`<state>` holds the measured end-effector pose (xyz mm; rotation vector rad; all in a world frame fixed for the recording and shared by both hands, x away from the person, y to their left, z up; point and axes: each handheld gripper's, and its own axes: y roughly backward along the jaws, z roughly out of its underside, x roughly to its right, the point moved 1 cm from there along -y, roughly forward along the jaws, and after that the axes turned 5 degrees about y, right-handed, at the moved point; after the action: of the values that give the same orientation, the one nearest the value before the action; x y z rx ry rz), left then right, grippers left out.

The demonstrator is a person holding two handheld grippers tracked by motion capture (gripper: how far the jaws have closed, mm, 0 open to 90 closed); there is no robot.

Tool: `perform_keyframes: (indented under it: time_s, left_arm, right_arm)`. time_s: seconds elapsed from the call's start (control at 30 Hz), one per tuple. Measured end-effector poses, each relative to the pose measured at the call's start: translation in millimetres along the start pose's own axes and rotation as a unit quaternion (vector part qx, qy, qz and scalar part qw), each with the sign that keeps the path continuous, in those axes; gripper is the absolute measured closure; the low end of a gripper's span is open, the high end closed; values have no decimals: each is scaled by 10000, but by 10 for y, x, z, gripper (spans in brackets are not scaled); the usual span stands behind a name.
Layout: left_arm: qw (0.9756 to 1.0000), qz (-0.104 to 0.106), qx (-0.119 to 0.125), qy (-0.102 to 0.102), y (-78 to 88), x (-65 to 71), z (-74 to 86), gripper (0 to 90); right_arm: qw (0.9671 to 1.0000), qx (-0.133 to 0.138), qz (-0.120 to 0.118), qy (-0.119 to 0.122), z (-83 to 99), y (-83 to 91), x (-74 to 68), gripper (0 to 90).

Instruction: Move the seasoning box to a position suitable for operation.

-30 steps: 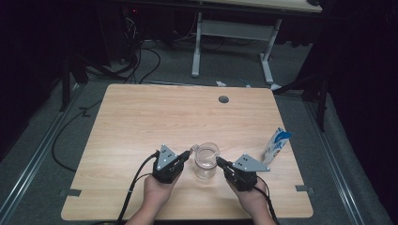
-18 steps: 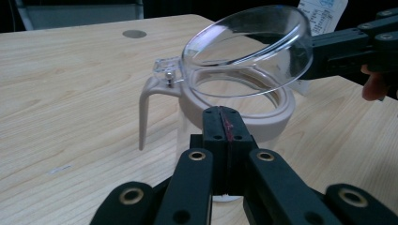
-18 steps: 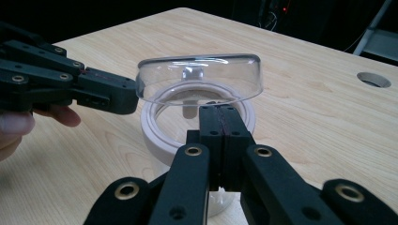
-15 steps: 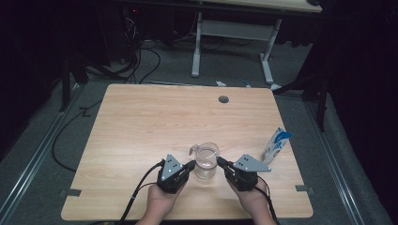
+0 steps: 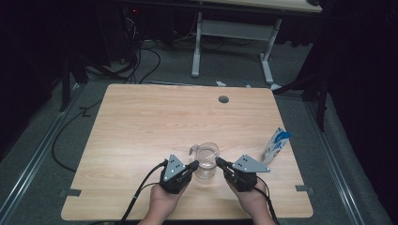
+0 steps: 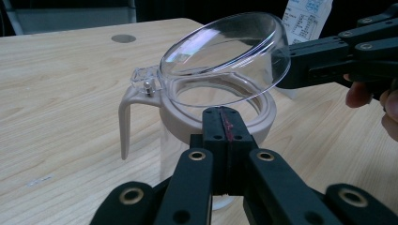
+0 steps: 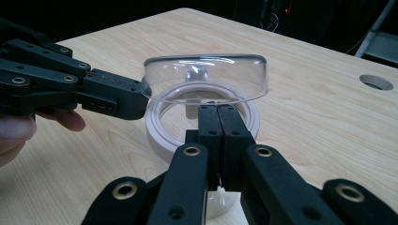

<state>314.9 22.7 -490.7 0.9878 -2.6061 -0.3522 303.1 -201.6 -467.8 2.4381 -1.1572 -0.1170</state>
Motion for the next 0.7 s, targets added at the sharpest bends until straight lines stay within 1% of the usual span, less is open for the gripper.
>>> perform_keyframes:
  time_s: [0.23, 0.7]
  left_arm:
    - [10000, 10, 38, 27, 0, 4, -4, 900]
    - [9998, 31, 127, 131, -33, 6, -59, 900]
  right_arm:
    - [10000, -68, -22, -30, 45, -60, 2, 890]
    - [10000, 8, -37, -1, 60, -69, 1, 896]
